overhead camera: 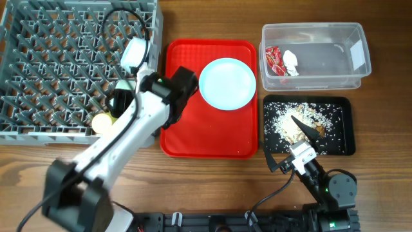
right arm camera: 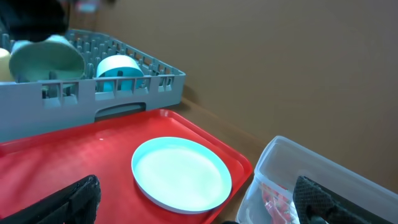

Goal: Sort waste into correct bins and load items into the dishwasher rack
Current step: 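Reach left gripper to the light blue plate and grasp its edge, then lift the light blue plate and stand it upright in the rack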

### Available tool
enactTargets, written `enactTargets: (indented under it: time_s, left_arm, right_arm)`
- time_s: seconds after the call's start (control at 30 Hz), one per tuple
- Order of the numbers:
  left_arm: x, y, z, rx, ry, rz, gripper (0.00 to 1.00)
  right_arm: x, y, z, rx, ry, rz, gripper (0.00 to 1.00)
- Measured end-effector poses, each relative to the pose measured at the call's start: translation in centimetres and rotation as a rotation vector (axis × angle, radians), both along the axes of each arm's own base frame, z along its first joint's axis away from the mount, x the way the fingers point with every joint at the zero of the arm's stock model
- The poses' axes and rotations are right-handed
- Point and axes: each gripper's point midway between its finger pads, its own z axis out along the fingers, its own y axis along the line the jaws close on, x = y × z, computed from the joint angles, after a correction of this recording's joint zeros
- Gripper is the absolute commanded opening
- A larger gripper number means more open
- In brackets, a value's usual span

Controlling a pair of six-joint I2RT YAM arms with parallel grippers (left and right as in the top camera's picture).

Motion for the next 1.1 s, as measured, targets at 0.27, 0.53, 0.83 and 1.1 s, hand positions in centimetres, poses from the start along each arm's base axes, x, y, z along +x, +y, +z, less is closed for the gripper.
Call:
enactTargets:
  time_s: [0.27,0.53,0.83,1.1]
  left_arm:
    - [-0.7,-11.2,4.4,-0.629,-0.137,-0.21,0.75]
    - [5.0,-21.0,1.4,-0.931,-0.17,-0.33,0.7]
    - [11.2,-21.8,-12.5,-0.945,-0.039,-0.201,0.58]
    - [12.9,-19.7,-17.2,-0.997,0.02,-0.124,0.06]
  right_arm:
    - [0.0,0.0,0.0,0.0,0.0,0.0,1.0]
    - [0.0,0.0,0.0,0.0,0.0,0.0,1.0]
    - [0.0,0.0,0.0,0.0,0.0,0.0,1.0]
    - [0.0,0.0,0.0,0.0,0.0,0.0,1.0]
